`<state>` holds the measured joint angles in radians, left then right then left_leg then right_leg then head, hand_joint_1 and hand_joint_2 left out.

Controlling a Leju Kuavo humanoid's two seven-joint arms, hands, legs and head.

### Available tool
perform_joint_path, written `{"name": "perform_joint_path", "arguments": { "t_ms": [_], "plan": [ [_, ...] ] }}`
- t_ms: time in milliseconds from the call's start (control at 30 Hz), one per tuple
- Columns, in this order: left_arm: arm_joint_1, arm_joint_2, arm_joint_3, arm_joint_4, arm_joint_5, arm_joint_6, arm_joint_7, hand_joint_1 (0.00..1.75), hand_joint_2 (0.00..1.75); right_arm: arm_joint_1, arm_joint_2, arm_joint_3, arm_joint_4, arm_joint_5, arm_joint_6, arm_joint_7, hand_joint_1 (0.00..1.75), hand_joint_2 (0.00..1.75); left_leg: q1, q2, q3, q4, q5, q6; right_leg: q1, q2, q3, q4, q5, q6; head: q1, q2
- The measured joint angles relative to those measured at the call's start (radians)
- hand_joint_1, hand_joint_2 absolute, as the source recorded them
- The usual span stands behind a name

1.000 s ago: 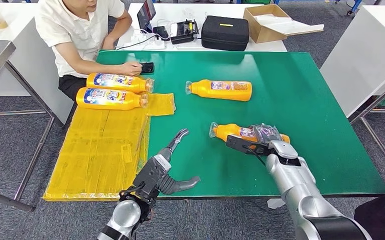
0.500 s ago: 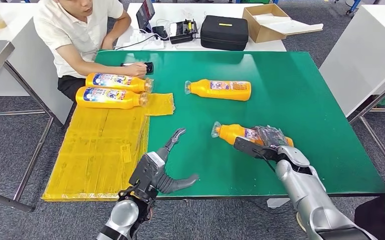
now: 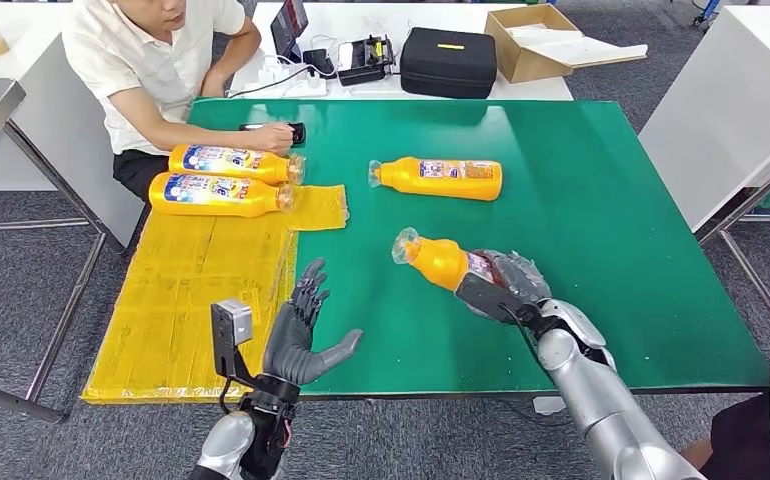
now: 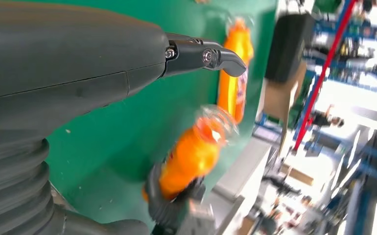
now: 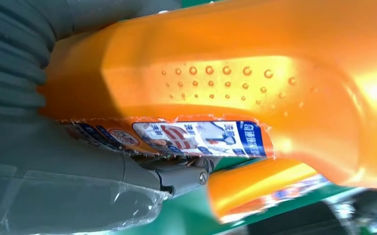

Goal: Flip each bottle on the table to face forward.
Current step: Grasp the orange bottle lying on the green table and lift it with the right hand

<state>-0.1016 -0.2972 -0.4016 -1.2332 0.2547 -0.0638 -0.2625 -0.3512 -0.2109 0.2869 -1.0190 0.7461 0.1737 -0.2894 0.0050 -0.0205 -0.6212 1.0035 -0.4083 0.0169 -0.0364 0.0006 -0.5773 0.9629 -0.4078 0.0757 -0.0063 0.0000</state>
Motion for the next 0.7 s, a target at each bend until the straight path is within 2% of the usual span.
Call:
{"name": "perform_joint_path", "arguments": {
  "t_ms": [200,567,700],
  "plan": [
    [0.031,0.000,0.053,-0.010,0.098,-0.005,-0.010,0.00,1.75,-0.023,0.033,0.051,-0.066,-0.141,0.030,-0.029,1.75,1.75,0.000,0.000,-0.004,0.000,0.000,0.000,0.000,0.000,-0.003,0.001,0.000,0.000,0.000,0.000],
    [0.036,-0.003,0.078,-0.010,0.126,-0.027,-0.004,0.00,1.75,-0.069,0.074,0.108,-0.066,-0.189,0.035,-0.053,1.75,1.75,0.000,-0.001,-0.006,0.000,0.000,0.000,0.000,-0.001,-0.005,0.001,0.000,0.000,0.000,0.000],
    [0.030,-0.003,0.072,-0.005,0.125,-0.037,-0.007,0.00,1.75,-0.090,0.106,0.139,-0.052,-0.217,0.063,-0.074,1.75,1.75,0.000,0.001,-0.006,0.000,0.000,0.000,0.000,0.000,-0.007,0.001,0.000,0.000,0.000,0.000]
  ]
}}
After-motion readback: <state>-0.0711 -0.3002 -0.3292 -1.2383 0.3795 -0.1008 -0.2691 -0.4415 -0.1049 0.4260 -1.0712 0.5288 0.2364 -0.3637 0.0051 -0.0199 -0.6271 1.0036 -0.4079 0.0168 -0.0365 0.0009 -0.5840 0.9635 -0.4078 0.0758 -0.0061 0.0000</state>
